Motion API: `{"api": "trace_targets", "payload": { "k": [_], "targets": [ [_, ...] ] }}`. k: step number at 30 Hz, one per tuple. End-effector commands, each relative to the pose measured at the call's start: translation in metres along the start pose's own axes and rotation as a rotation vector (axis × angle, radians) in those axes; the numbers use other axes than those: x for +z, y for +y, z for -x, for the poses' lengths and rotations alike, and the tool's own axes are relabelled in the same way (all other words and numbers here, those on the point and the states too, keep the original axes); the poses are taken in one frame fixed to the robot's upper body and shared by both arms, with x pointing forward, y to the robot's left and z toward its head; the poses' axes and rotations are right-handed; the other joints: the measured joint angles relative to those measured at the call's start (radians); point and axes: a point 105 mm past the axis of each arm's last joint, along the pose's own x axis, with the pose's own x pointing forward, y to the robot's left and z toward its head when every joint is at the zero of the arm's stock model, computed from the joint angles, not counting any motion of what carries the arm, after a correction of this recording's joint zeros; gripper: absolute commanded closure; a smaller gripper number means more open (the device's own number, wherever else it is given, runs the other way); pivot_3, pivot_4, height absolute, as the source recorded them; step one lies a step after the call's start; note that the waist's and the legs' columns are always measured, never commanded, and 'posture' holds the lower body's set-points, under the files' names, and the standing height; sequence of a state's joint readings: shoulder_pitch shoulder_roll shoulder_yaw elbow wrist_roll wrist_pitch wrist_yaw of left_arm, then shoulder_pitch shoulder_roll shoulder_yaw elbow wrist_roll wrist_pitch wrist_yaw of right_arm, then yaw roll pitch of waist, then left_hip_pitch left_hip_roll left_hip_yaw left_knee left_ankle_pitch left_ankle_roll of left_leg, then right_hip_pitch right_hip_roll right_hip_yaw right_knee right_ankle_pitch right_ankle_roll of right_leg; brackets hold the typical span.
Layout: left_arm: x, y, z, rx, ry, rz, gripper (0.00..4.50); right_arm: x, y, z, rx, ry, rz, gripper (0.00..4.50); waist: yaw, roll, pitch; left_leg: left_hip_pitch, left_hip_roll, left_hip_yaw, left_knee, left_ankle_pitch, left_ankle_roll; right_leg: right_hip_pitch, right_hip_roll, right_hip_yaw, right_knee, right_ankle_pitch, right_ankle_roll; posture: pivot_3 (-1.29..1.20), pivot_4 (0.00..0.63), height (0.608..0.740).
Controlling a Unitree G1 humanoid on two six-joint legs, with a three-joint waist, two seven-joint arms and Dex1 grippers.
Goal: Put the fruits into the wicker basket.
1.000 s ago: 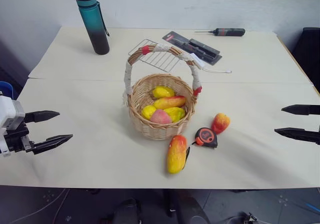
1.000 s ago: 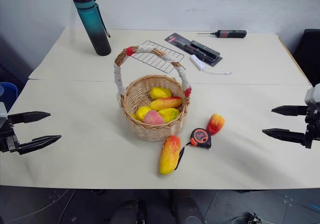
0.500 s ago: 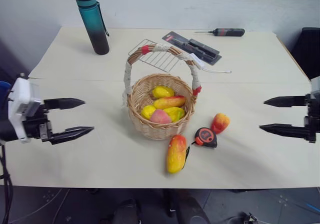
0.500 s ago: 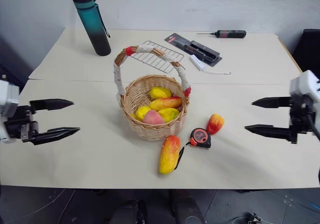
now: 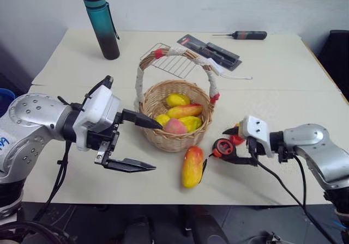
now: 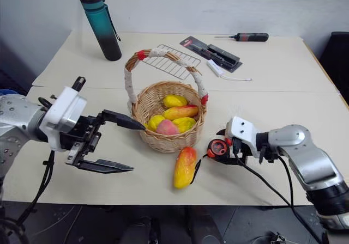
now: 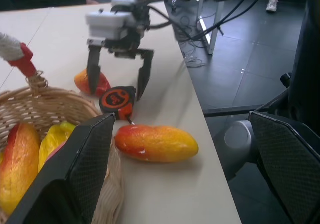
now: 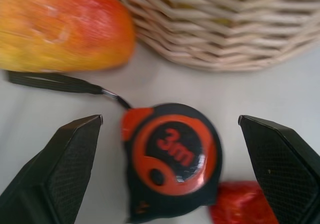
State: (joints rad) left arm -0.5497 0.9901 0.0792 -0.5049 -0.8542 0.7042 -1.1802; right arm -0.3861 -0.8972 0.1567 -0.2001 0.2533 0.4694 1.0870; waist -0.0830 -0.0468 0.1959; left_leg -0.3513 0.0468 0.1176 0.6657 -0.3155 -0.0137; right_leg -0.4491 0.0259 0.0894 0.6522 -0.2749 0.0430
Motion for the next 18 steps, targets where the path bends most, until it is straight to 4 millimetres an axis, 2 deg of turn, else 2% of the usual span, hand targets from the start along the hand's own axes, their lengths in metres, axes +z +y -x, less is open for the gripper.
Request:
{"api": "trace_targets", "payload": {
  "k": [1,5,10,13,16,18],
  "targets": [
    [0.005,0.001,-0.002,0.013,0.002,-0.039,0.02,-0.008,-0.001,-0.005,-0.005,0.037,0.009,0.00,0.000,0.000,0.000,0.000,0.000,0.000,0.000,0.000,0.000,0.000,0.000,0.000,0.001,0.000,0.000,0.00,0.150,0.740],
    [0.006,0.001,-0.002,0.011,-0.001,-0.041,0.02,-0.020,0.007,-0.010,0.054,0.068,-0.032,0.00,-0.001,0.000,0.000,0.000,0.000,0.000,0.000,0.000,0.000,0.000,0.000,0.000,0.001,-0.001,0.000,0.00,0.150,0.740],
    [0.005,0.006,0.000,0.031,0.002,-0.051,0.02,-0.031,-0.001,-0.015,0.014,0.077,-0.049,0.00,-0.002,-0.002,-0.001,0.001,0.000,-0.001,0.001,0.000,0.000,0.001,0.001,0.000,0.001,-0.001,0.000,0.00,0.150,0.740],
    [0.008,0.009,-0.001,0.039,-0.007,-0.064,0.00,-0.018,0.002,-0.016,0.031,-0.016,-0.082,0.61,-0.003,-0.003,-0.001,0.001,0.000,-0.001,0.001,0.000,0.000,0.001,0.001,0.000,0.001,-0.001,0.000,0.00,0.150,0.740],
    [0.009,0.011,-0.001,0.040,-0.013,-0.067,0.00,-0.002,0.008,-0.011,0.062,-0.089,-0.094,1.42,-0.001,-0.002,-0.001,0.001,0.000,-0.001,0.001,0.001,0.000,0.001,0.001,0.000,0.001,-0.001,0.000,0.00,0.150,0.740],
    [0.009,0.012,-0.002,0.040,-0.012,-0.069,0.00,0.011,0.013,-0.001,0.079,-0.149,-0.098,1.42,0.000,-0.001,-0.001,0.001,0.000,-0.001,0.001,0.001,-0.001,0.000,0.001,0.000,0.002,-0.001,0.000,0.00,0.150,0.740]
  ]
}}
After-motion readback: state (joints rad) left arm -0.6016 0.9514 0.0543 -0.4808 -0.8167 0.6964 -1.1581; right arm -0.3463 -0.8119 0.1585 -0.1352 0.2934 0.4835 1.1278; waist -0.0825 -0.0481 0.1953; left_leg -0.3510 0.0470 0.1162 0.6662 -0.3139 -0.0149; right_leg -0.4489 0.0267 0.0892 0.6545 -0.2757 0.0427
